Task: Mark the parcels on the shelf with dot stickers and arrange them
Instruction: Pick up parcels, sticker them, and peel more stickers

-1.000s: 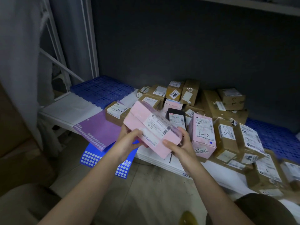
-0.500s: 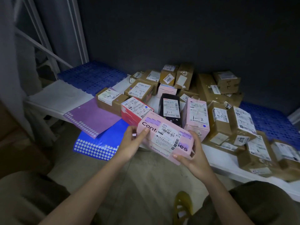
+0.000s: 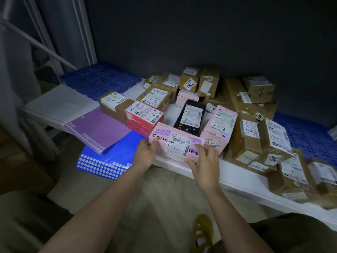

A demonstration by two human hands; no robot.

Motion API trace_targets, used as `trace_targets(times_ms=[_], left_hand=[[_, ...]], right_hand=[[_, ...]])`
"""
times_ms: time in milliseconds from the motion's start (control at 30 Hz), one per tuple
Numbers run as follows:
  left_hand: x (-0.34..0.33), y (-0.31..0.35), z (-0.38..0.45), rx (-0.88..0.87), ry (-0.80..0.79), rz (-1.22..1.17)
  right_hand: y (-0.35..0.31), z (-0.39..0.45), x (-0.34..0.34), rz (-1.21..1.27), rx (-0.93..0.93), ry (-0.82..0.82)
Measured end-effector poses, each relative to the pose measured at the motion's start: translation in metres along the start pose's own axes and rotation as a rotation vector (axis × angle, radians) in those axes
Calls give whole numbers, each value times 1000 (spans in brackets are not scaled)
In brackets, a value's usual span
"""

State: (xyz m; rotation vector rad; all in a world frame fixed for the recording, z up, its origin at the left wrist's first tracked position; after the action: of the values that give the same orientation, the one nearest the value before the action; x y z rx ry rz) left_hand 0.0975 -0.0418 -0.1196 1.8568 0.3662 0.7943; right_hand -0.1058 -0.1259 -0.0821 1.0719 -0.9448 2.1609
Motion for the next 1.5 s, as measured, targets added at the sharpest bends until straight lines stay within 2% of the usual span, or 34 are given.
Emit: trace_targets(times_ms=[167, 267, 433, 633, 700, 833, 933, 967, 1000, 1100, 1300, 1500], left_hand=[[10, -4, 9, 4, -24, -60], [29, -21, 2, -7, 2, -54], [88, -49, 0, -73, 244, 12], [148, -76, 1, -1, 513, 32], [162, -85, 5, 70, 552, 22], [187, -98, 31, 84, 556, -33], [202, -104, 49, 130, 549, -105], [205, -105, 53, 158, 538, -135], [208, -108, 59, 170, 536, -151], [216, -116, 69, 195, 529, -193], [196, -127, 68, 218, 420, -550], [174, -129, 57, 220, 375, -681]], right_hand=[[-19, -1, -6, -82, -12, 70], [-38, -11, -3, -97, 57, 141], [-93, -19, -21, -21, 269, 84], [-160, 0, -67, 80, 388, -35], [-182, 8, -83, 99, 422, -70], [-228, 23, -121, 105, 534, -183], [-257, 23, -164, 41, 664, -479], [-264, 23, -174, 32, 691, -528], [-270, 23, -179, 13, 719, -541], [-276, 29, -187, -6, 784, -432], [-245, 21, -170, 124, 830, -406], [-246, 43, -159, 303, 561, -442]])
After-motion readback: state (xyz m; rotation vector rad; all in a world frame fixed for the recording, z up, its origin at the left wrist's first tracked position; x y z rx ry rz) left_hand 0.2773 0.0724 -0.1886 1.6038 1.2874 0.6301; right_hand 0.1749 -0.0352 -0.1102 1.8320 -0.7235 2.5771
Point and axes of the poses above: each hand's wrist, its own z-axis towards the middle knuckle, its own x-axis out of the back of the hand, y = z × x, the point moved 8 cm from there along z, towards the middle knuckle, and after that the axes turned 1 degree about -y, right-handed, at the moved point
